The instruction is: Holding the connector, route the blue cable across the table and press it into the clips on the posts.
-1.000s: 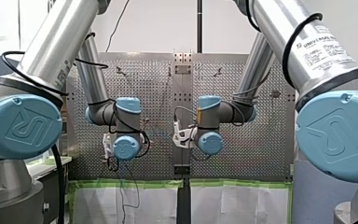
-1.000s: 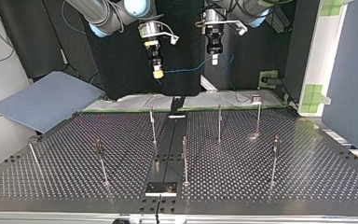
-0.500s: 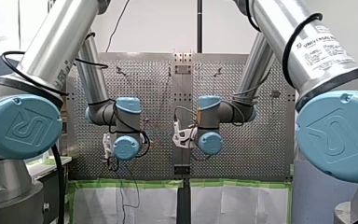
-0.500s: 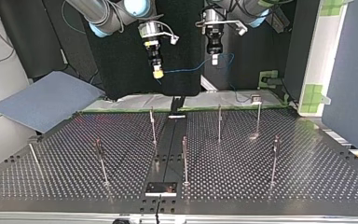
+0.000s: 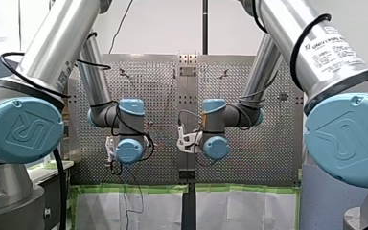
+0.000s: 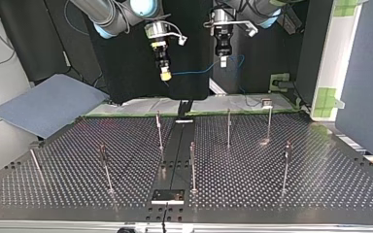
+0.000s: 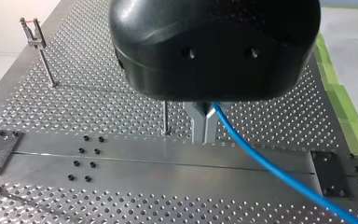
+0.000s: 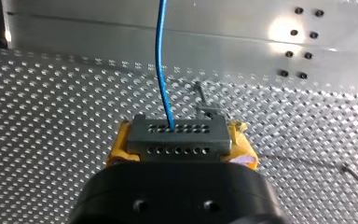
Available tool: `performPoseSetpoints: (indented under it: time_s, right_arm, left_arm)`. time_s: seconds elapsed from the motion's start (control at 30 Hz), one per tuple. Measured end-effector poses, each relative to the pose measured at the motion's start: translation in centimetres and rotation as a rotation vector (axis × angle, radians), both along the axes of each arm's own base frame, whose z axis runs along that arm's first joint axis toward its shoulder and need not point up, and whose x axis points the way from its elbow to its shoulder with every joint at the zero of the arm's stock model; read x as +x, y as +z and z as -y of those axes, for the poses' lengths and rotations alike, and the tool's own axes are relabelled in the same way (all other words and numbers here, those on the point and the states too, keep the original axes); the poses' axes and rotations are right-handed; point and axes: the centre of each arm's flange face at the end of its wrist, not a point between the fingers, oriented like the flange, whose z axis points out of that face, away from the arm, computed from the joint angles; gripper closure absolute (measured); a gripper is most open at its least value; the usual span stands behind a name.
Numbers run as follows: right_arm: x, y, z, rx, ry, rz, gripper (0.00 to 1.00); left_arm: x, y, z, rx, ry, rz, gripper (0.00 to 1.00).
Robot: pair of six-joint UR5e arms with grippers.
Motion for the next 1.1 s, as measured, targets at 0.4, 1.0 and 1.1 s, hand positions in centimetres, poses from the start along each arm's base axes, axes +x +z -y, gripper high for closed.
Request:
performPoseSetpoints:
  time_s: [0.4, 1.0, 1.1]
  right_arm:
    - [-0.2, -3.6, -1.3, 0.061, 0.015, -0.067, 1.0]
    - [-0.3, -3.8, -1.3, 0.063, 0.015, -0.068, 1.0]
    - [-0.3, -3.8, -1.3, 0.063, 0.015, -0.068, 1.0]
  left_arm:
    - [-0.2, 0.0, -0.1, 0.009, -0.004, -0.016, 1.0]
    - [-0.2, 0.1, -0.1, 0.009, -0.004, -0.016, 1.0]
    - [-0.2, 0.1, -0.1, 0.009, -0.004, -0.016, 1.0]
